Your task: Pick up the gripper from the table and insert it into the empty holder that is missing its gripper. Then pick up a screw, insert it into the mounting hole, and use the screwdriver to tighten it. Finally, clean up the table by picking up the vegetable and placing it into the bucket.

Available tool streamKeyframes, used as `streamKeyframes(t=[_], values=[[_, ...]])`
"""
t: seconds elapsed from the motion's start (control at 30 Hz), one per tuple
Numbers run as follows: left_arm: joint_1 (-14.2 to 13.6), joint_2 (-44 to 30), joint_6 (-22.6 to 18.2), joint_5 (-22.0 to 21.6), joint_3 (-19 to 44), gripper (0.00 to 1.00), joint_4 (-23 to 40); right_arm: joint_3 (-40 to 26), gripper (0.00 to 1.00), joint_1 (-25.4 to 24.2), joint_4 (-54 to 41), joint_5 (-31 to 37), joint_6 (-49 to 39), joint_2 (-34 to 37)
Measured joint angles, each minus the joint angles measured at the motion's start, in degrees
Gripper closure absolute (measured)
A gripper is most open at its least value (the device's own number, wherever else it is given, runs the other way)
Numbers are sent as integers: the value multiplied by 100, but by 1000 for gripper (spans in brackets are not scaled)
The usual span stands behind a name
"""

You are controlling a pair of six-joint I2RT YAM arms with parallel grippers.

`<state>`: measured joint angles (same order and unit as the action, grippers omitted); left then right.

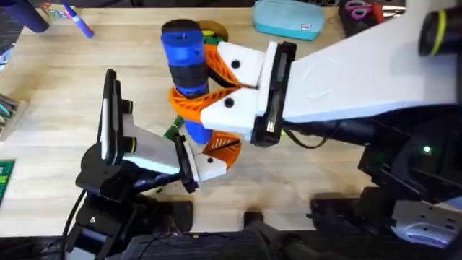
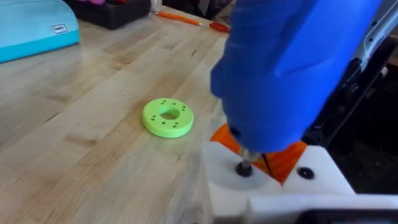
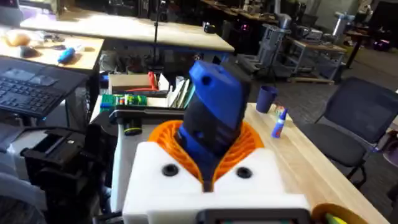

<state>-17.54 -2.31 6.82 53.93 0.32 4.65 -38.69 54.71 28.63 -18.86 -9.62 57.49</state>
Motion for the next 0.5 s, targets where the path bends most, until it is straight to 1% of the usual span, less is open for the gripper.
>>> streamKeyframes(t=[0.23, 0.5], values=[[0, -42, 46, 11, 0, 991, 6, -123, 960, -3, -37, -138, -102, 197], [0, -63, 53, 13, 0, 990, 6, -128, 960, -9, -44, -161, -115, 212]])
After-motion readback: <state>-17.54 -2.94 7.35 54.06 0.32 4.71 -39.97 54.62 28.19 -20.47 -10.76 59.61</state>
